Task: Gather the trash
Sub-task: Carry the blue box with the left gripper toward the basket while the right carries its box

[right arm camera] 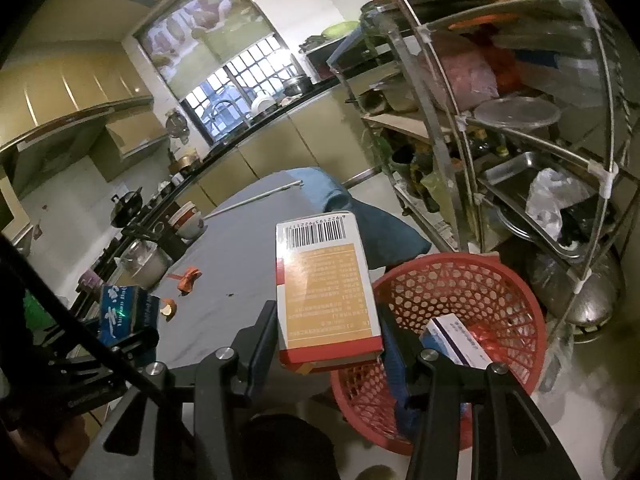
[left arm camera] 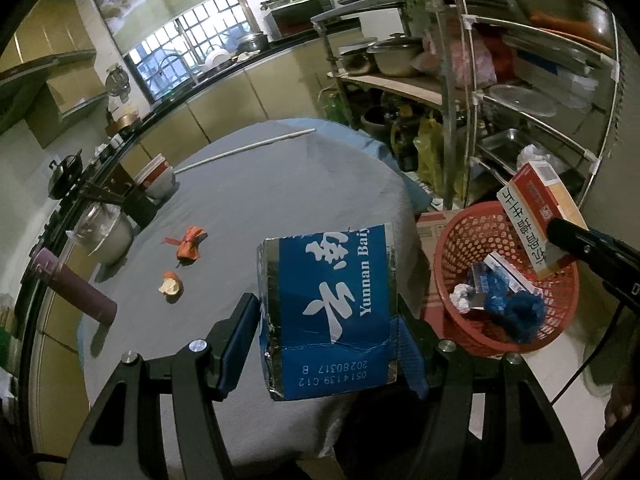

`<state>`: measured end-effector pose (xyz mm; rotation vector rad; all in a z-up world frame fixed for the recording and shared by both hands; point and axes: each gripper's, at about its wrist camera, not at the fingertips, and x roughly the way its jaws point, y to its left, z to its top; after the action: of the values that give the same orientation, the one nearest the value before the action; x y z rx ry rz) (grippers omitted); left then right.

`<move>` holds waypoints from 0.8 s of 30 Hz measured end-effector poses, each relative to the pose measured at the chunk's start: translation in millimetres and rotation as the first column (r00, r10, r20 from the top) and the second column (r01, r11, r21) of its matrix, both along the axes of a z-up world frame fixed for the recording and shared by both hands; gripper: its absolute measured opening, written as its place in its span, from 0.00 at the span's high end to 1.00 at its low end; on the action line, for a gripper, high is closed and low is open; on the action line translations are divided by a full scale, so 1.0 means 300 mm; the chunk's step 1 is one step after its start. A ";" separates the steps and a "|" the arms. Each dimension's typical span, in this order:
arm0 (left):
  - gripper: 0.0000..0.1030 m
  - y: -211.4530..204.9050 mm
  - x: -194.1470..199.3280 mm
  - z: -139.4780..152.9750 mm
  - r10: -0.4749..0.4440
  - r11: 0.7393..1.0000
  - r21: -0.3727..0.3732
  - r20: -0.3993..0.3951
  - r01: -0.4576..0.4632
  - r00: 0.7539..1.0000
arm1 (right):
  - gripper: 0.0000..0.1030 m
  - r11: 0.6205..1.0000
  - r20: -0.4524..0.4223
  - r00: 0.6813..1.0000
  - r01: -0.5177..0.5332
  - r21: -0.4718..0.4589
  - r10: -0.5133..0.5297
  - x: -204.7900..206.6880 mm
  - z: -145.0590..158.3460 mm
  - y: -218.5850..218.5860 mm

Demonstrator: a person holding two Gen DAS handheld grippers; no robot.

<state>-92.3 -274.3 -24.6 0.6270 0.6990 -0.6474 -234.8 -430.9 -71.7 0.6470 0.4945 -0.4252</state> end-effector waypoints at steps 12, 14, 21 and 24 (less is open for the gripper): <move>0.35 -0.074 -0.059 -0.008 -0.061 0.998 0.015 0.006 0.061 0.998 | 0.51 0.997 0.004 0.998 0.066 0.031 -0.066 -0.087 -0.023 -0.064; 0.35 -0.085 -0.067 -0.010 -0.070 0.997 0.017 0.006 0.070 0.998 | 0.51 0.997 0.006 0.997 0.073 0.035 -0.073 -0.101 -0.026 -0.071; 0.35 -0.130 -0.093 -0.019 -0.099 0.995 0.026 -0.001 0.099 0.995 | 0.51 0.994 0.004 0.995 0.097 0.047 -0.098 -0.134 -0.042 -0.104; 0.35 -0.152 -0.102 -0.027 -0.112 0.993 0.030 -0.003 0.112 0.994 | 0.51 0.993 0.004 0.994 0.109 0.054 -0.110 -0.150 -0.051 -0.117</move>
<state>-123.0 -319.9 -32.8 0.6978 0.6797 -0.7423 -279.9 -465.8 -87.0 0.7296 0.4667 -0.5145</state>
